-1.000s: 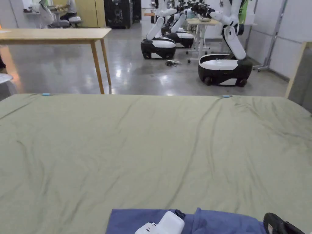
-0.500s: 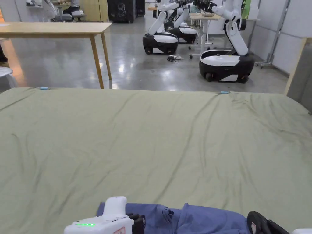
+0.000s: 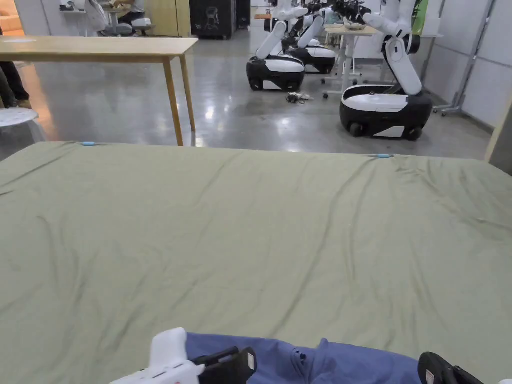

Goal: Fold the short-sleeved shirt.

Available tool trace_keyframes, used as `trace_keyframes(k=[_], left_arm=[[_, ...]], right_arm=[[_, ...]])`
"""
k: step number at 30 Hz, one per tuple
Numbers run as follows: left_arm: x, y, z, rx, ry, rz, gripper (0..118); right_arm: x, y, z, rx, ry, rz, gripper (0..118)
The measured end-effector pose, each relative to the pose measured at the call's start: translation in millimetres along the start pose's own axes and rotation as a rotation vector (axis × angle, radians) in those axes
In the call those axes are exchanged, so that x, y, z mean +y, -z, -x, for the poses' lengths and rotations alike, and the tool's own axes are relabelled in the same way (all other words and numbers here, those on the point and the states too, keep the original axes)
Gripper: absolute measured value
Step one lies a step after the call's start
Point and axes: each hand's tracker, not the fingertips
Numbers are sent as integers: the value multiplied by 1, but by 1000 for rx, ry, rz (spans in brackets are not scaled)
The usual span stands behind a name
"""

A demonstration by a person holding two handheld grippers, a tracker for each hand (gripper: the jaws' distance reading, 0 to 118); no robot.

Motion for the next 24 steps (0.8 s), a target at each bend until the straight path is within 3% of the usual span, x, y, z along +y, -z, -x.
trace_keyframes(k=[2,6,10,12,16,17,18,19,20,21,22,24], left_arm=[[14,-27,36,-5,-120,-100,118],[19,-39,108,-39,-351,-12,118],[-7,-6,136,-263,-667,59,118],[-6,8,129,-401,-668,25,118],[-6,37,112,-364,-613,75,115],[-7,46,104,-347,-606,70,104],[-10,50,102,-321,-619,70,81],[-17,54,102,-283,-665,88,42],[-28,62,103,-217,-718,125,12],[-35,61,103,-194,-736,99,12],[-29,56,99,-250,-668,56,12],[-12,39,85,-151,-597,39,12]], right_arm=[[0,6,8,18,-1,6,1],[0,16,26,63,-1,20,1],[1,18,37,80,6,26,1],[3,17,39,75,-2,29,1],[6,13,36,44,-10,24,1],[8,12,35,34,-6,22,1],[9,12,33,27,-1,18,1],[9,11,32,21,2,17,1],[9,11,31,14,3,16,1],[10,10,31,7,1,17,1],[10,9,31,2,-3,16,1],[11,7,30,-7,-8,19,1]])
